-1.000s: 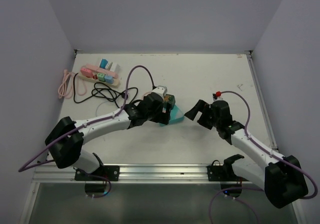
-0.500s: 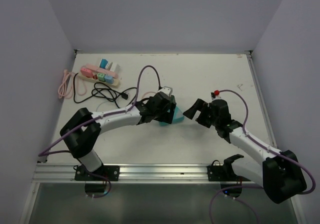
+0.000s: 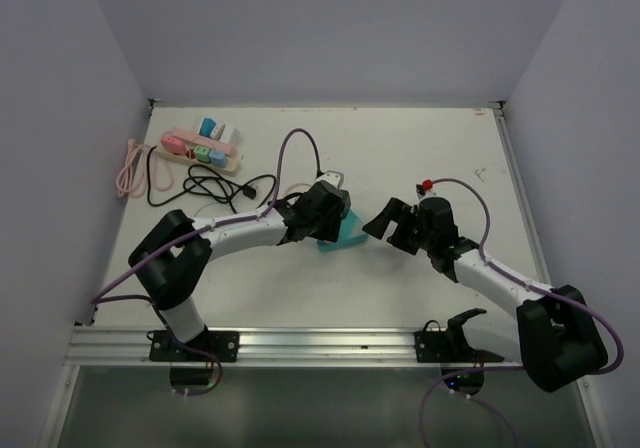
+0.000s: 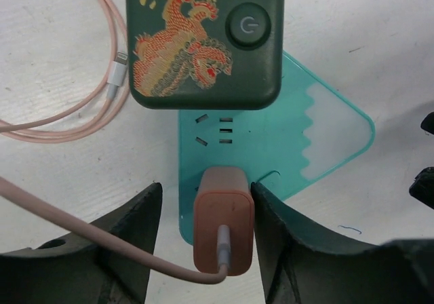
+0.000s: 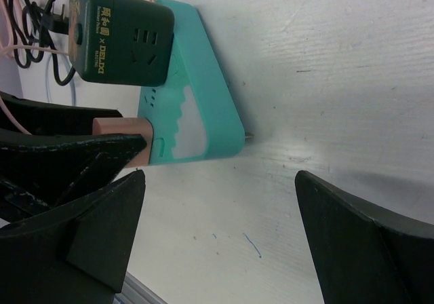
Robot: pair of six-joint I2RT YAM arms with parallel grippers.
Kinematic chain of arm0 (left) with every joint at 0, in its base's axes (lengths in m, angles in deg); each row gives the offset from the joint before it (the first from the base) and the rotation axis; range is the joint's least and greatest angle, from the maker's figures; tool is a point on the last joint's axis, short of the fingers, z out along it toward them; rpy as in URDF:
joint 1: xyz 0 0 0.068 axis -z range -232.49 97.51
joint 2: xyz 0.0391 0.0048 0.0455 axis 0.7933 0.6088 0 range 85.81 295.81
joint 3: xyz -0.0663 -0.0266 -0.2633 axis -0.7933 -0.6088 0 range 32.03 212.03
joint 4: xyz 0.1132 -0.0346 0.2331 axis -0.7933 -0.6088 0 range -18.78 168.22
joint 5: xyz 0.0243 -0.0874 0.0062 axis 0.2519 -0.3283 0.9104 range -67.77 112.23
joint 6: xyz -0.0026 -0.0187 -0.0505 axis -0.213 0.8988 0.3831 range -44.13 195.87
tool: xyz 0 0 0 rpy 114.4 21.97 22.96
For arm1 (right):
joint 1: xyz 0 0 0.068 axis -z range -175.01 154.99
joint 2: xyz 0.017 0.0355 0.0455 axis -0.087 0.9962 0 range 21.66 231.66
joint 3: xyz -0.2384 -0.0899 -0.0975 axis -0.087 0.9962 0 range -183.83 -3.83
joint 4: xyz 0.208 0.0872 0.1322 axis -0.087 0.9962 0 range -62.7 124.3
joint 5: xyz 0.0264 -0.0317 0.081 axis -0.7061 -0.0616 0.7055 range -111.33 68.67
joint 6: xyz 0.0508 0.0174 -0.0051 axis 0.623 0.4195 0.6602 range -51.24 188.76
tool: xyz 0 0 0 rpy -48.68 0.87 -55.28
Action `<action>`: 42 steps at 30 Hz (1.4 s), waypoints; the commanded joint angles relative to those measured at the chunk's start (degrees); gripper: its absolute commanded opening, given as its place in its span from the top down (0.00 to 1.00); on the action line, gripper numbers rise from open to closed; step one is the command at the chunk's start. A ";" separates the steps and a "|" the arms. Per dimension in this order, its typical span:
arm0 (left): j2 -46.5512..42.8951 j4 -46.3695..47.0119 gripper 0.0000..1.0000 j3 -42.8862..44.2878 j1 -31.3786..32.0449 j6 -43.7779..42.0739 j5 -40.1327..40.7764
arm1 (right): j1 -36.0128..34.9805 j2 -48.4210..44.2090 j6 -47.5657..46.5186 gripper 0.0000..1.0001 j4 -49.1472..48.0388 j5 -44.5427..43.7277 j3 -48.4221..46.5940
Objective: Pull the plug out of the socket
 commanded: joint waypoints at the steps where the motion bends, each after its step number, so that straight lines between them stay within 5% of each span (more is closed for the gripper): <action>1: -0.19 1.67 0.44 2.40 -1.20 -1.64 0.23 | -0.15 2.00 -0.67 0.04 -4.59 1.68 -1.50; 11: -0.98 0.70 0.59 1.17 -1.20 -2.00 -3.02 | -0.23 9.38 0.56 0.06 -11.70 3.17 -2.21; 21: -0.28 0.88 0.99 3.02 -1.20 0.90 -4.87 | -1.02 11.15 4.60 0.08 -15.92 3.79 -0.55; 42: 4.64 2.46 1.00 9.53 -1.20 22.08 -7.42 | -4.89 9.39 17.43 0.24 -27.97 -8.42 7.46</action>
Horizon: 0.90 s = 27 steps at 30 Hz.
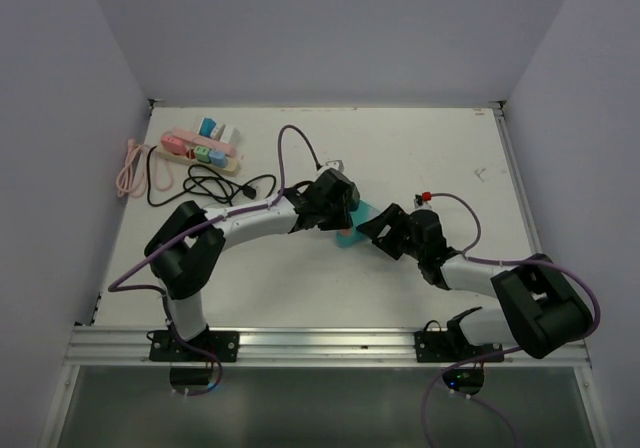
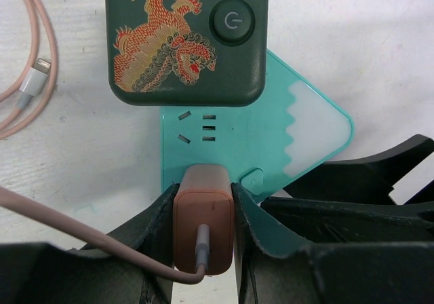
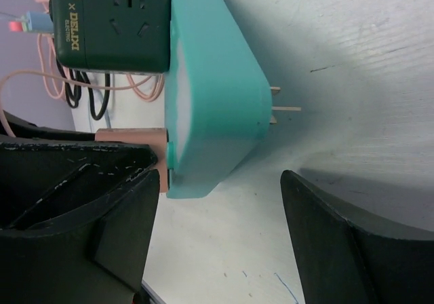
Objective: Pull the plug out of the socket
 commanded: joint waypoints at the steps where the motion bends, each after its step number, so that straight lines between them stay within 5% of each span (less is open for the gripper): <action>1: -1.24 4.25 1.00 0.91 -0.13 5.56 -1.17 | -0.32 -1.47 2.29 0.25 -4.52 -4.67 0.40; 17: -4.05 8.21 1.00 -3.13 0.05 11.54 -1.61 | -0.59 3.36 6.42 0.36 -14.45 -6.51 1.37; 27: -5.46 9.88 1.00 -4.27 0.05 14.61 -1.43 | -1.73 4.77 6.25 0.59 -15.51 -7.13 1.72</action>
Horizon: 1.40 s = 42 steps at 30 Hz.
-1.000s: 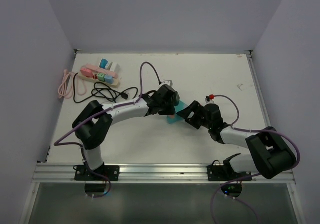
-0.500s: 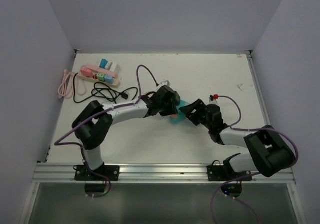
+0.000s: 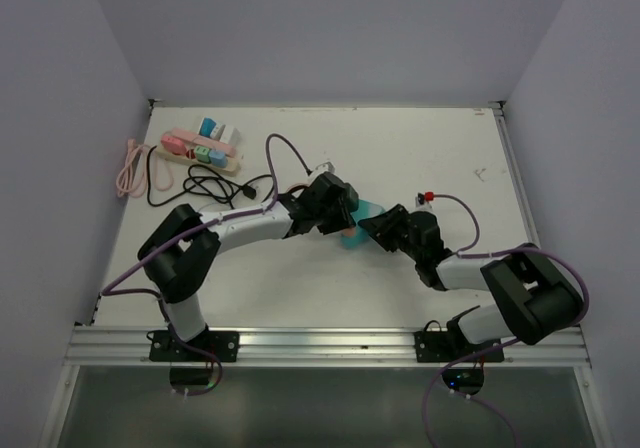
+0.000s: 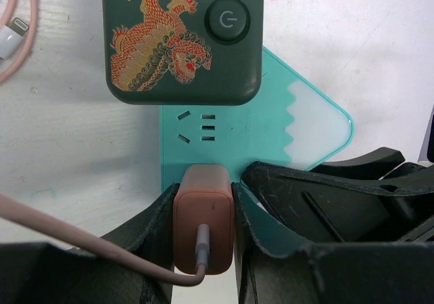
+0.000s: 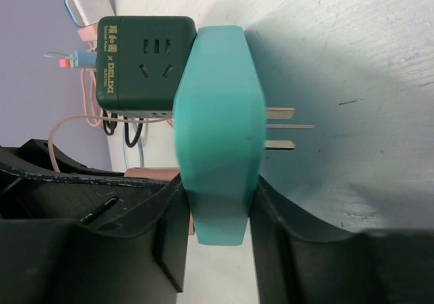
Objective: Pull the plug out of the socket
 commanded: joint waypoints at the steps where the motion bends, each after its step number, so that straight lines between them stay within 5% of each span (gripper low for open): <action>1: -3.73 4.85 1.00 -0.23 0.03 2.70 -0.10 | -0.40 0.33 0.02 0.65 -3.48 -2.32 0.45; 7: -6.36 4.85 1.00 -2.25 0.03 2.97 -0.27 | -0.40 -2.74 -1.65 0.99 -0.42 -4.51 1.15; 20: -17.79 4.85 1.00 -10.16 -1.64 6.84 -0.01 | -0.40 -14.78 -5.87 1.00 20.05 -17.87 1.59; 42: -32.55 -1.55 1.00 -13.50 -4.54 5.96 2.62 | -0.31 -15.49 -8.85 1.00 25.34 -24.29 -3.24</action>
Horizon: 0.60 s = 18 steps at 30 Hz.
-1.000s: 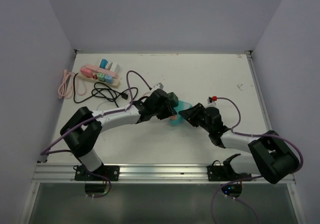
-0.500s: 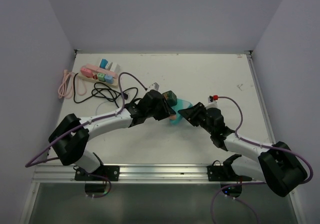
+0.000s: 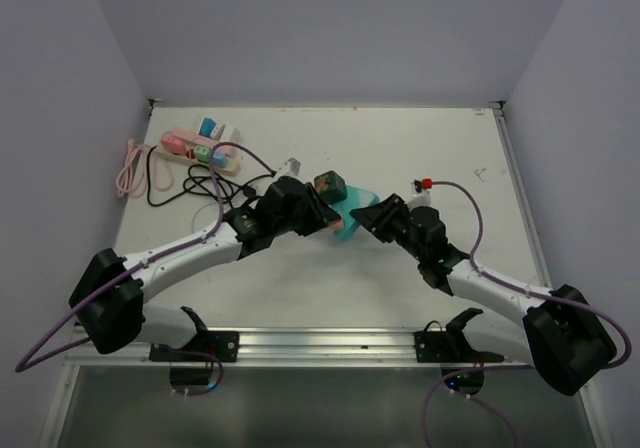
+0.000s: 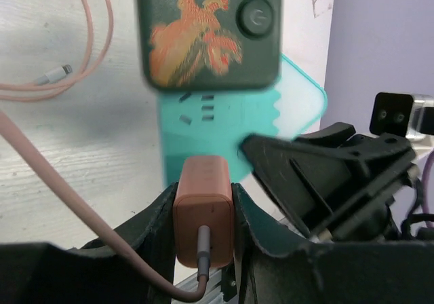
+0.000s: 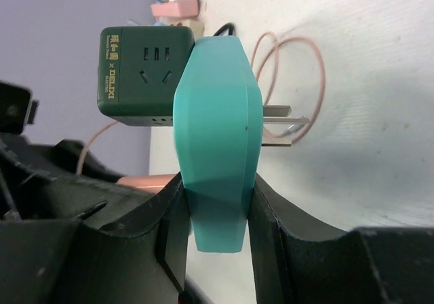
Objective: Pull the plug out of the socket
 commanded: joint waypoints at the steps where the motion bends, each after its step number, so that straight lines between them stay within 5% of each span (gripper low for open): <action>1: -10.05 -4.99 1.00 0.00 -3.17 -0.77 3.78 | 4.67 0.31 -5.03 1.00 12.01 -21.96 1.33; 11: -12.51 -9.04 1.00 0.53 -5.36 -4.46 3.26 | 4.67 0.14 -9.08 1.00 11.49 -20.03 -2.36; 18: -9.62 -7.72 1.00 -1.49 -7.38 -14.65 -1.39 | 4.94 -5.39 -13.37 1.00 13.41 -16.95 -4.30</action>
